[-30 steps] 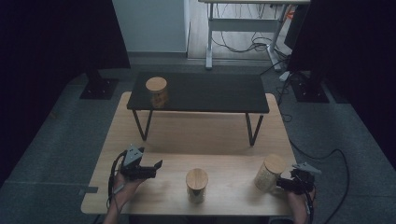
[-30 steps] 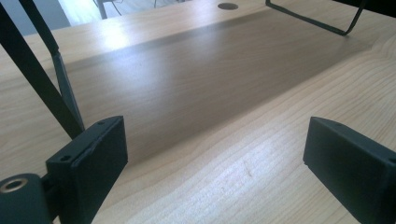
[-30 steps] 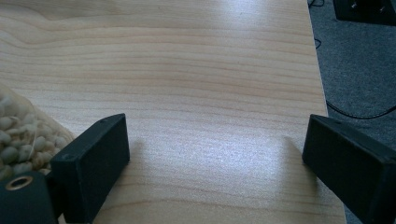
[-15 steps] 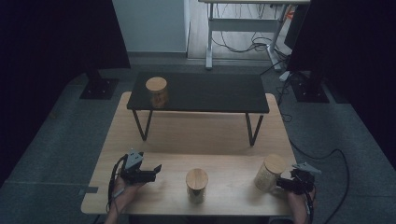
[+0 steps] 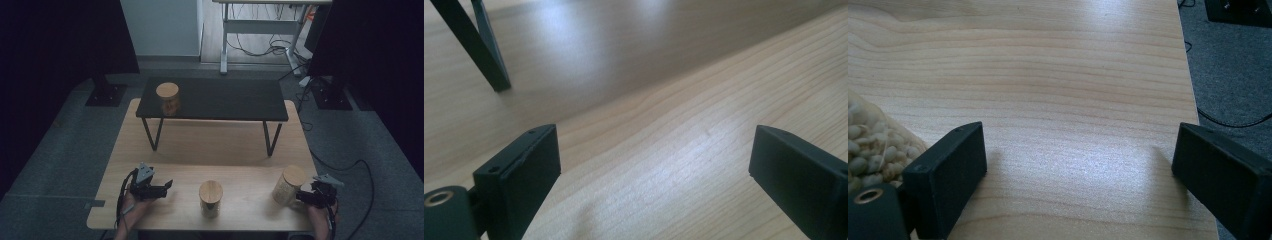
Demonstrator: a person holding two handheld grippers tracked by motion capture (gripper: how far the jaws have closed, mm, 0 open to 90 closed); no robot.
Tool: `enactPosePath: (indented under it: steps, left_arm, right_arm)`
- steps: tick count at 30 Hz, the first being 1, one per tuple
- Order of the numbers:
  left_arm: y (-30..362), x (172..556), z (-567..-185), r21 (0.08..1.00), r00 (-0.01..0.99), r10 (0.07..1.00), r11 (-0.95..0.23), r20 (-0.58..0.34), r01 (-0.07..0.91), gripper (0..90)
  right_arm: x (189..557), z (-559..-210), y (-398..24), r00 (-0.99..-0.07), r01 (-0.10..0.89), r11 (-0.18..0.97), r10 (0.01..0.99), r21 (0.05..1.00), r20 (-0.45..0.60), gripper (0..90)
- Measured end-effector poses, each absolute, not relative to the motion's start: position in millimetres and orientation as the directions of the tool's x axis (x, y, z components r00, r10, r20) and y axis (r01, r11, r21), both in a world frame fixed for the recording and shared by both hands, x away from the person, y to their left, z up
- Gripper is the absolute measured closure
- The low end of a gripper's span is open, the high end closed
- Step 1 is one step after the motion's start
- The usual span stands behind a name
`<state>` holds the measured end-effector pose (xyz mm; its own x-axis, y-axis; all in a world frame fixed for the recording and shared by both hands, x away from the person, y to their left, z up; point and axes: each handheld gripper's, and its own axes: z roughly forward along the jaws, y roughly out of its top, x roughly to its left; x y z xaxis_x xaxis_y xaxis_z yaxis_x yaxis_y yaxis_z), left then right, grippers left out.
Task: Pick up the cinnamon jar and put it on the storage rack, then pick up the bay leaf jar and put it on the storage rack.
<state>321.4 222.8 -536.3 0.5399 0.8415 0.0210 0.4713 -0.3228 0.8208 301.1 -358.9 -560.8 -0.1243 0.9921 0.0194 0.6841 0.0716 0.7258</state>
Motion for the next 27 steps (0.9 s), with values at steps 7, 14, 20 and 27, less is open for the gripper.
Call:
enactPosePath:
  steps: [7,14,20,27]
  left_arm:
    - [225,324,-542,0.799,0.524,0.851,-0.325,0.014,0.506,4.7]
    - [227,326,-549,0.769,0.51,0.86,-0.339,0.018,0.543,4.7]
    - [226,329,-552,0.748,0.509,0.861,-0.349,0.017,0.565,5.1]
    - [224,331,-554,0.718,0.499,0.866,-0.357,0.015,0.597,5.1]
  right_arm:
    - [298,-560,-362,-0.125,0.671,0.037,0.99,0.74,0.064,3.4]
    - [297,-559,-362,-0.135,0.659,0.036,0.988,0.751,0.07,1.0]
    - [295,-558,-363,-0.153,0.66,0.044,0.985,0.75,0.077,2.9]
    - [292,-554,-364,-0.157,0.647,0.046,0.985,0.761,0.074,4.2]
